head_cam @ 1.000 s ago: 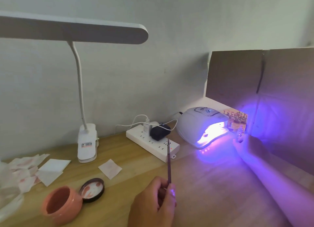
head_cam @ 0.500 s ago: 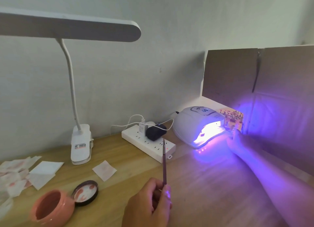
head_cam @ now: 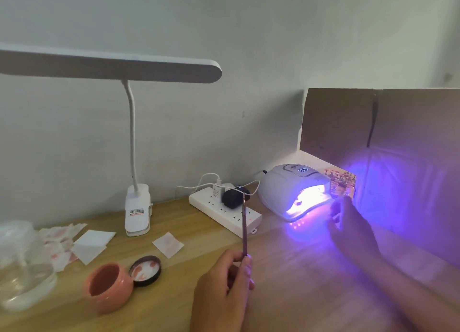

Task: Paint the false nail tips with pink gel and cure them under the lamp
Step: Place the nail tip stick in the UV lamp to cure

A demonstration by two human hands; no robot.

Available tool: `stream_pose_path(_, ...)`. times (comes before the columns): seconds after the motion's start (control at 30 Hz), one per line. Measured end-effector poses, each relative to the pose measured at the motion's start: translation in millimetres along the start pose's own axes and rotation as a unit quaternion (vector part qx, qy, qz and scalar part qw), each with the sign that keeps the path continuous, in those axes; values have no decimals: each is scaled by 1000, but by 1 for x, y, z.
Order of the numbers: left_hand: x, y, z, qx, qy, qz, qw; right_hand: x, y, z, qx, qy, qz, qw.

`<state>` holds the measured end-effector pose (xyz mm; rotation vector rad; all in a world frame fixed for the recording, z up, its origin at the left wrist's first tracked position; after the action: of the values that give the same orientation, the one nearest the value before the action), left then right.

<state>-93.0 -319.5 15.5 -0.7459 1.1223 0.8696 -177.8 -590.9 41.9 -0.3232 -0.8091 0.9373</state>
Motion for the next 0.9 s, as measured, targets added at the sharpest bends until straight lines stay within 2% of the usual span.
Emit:
stream_pose_path(0.07,-1,3,1,-15,-3,-10,1000,45,33,-5,-31,82,181,979)
stream_pose_path(0.13,-2,6,2,-45,-37,-37,998,89,62,-15,-17,106,339,935)
stream_pose_path(0.2,-6,13,4,-81,-75,-75,991,123,74,-22,0,105,425,899)
stream_pose_path(0.27,-8,18,8,-100,-100,-117,983,145,77,-24,-12,85,453,887)
stream_pose_path(0.33,-13,23,18,-117,-82,-141,980,164,81,-22,-22,26,381,924)
stream_pose_path(0.4,-27,27,33,-146,-4,-158,976,180,85,-26,-31,-95,229,968)
stream_pose_path(0.43,-35,28,40,-171,38,-165,971,187,87,-31,-37,-172,161,971)
stream_pose_path(0.53,-48,32,79,-252,108,-177,945,212,104,-44,-87,-363,76,925)
stream_pose_path(0.6,-45,33,118,-302,83,-172,934,217,117,-49,-79,-394,72,913)
stream_pose_path(0.67,-27,38,172,-360,34,-155,919,217,129,-57,-40,-384,77,919)
stream_pose_path(0.73,6,47,238,-426,-1,-93,900,216,137,-62,-24,-379,79,922)
stream_pose_path(0.8,50,61,308,-487,-64,18,871,211,136,-66,-49,-376,65,923)
stream_pose_path(0.9,109,100,415,-523,-190,186,810,206,132,-79,-77,-352,67,930)
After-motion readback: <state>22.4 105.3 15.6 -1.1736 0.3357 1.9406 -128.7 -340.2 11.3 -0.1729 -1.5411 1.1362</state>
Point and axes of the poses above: each hand's wrist, its own y-axis away from the middle knuckle, its own z-axis out of the back of the hand, x = y × z, the point moved 2 cm from there along -y, towards the middle knuckle, and after that the axes turned 10 degrees about z, right-handed, at the moved point
